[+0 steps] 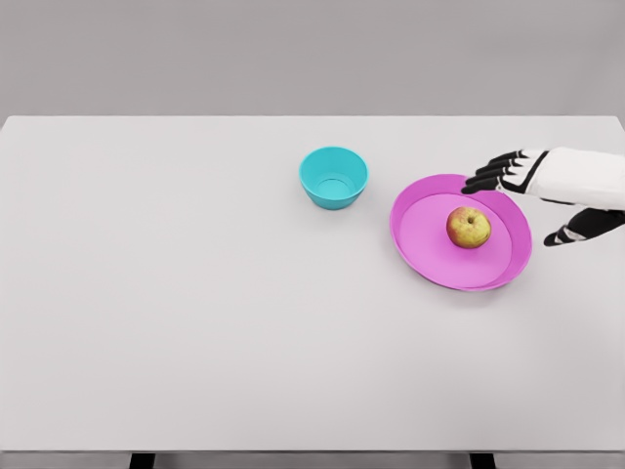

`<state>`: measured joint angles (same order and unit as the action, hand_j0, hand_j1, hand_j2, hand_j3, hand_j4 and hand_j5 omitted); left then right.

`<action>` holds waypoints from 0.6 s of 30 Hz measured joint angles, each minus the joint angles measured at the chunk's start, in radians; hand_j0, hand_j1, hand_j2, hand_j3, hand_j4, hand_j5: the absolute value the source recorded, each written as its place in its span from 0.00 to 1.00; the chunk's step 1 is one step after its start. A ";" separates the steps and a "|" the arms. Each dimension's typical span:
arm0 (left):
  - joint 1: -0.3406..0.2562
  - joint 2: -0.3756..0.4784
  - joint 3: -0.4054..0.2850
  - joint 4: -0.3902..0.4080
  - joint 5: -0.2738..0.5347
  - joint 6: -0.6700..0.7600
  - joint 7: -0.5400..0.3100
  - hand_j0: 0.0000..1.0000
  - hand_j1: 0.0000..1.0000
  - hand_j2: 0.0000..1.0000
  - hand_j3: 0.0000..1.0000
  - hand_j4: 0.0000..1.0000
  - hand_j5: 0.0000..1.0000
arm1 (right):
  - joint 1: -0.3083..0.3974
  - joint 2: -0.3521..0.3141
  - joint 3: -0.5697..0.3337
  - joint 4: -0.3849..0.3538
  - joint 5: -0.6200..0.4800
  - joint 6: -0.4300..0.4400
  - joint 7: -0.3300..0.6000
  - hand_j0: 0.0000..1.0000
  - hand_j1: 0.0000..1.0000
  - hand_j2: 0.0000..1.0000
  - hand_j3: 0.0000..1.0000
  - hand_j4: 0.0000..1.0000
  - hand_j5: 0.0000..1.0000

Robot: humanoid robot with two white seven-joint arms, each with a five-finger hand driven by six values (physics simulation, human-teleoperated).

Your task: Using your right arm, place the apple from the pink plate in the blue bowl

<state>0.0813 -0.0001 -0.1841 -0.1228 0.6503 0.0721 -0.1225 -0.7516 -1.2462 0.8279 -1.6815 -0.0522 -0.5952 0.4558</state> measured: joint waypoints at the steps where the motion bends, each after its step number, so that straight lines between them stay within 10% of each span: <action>1: 0.000 0.000 0.000 0.000 0.000 0.000 0.000 1.00 1.00 1.00 1.00 1.00 1.00 | -0.012 0.005 0.007 0.002 -0.001 0.001 0.003 1.00 1.00 1.00 1.00 1.00 1.00; 10: 0.000 0.000 0.000 0.000 0.000 0.000 0.000 1.00 1.00 1.00 1.00 1.00 1.00 | -0.138 0.226 0.129 0.202 0.103 0.072 0.063 1.00 1.00 1.00 1.00 1.00 1.00; 18: 0.000 0.000 0.000 0.000 0.000 0.000 0.000 1.00 1.00 1.00 1.00 1.00 1.00 | -0.129 0.280 0.173 0.258 0.184 0.116 0.109 1.00 1.00 1.00 1.00 1.00 1.00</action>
<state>0.0813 -0.0001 -0.1840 -0.1228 0.6506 0.0721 -0.1225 -0.8805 -0.9665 1.0009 -1.4230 0.1323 -0.4788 0.5645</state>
